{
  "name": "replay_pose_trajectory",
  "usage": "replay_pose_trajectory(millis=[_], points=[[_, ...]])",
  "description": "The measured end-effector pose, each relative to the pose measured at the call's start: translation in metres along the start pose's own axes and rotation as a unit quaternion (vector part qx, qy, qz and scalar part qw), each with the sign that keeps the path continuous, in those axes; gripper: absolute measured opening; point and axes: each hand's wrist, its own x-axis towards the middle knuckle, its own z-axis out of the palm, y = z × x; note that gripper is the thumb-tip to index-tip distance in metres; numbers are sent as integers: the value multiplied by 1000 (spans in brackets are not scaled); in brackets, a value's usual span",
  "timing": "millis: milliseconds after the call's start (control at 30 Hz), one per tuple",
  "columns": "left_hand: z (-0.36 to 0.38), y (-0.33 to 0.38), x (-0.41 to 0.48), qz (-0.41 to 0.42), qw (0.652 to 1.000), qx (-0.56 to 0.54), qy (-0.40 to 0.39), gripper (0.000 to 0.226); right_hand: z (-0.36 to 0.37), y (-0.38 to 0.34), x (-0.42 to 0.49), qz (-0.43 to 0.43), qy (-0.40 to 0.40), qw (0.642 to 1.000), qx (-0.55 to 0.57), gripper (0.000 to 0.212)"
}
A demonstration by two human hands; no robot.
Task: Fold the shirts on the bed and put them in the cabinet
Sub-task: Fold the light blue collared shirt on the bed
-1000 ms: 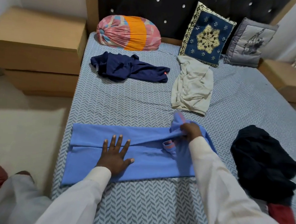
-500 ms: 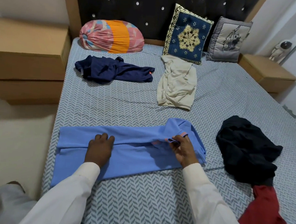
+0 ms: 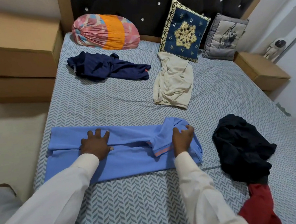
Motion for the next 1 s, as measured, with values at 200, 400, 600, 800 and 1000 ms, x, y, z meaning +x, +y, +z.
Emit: replay_pose_trajectory(millis=[200,400,600,800,1000], points=[[4,8,3,-17,1000,13,-11,78,36,-32,56,24,-193,965,-176,50],[4,9,2,-17,1000,21,-9,77,58,4,106,68,-197,963,-173,25],[3,10,7,-14,1000,8,-23,78,8,10,79,80,-108,989,62,30],[5,6,4,-13,1000,15,-16,77,-14,24,42,-19,-40,984,-173,55],[6,9,-1,-18,1000,22,-13,77,8,12,45,-243,-159,821,-492,58]])
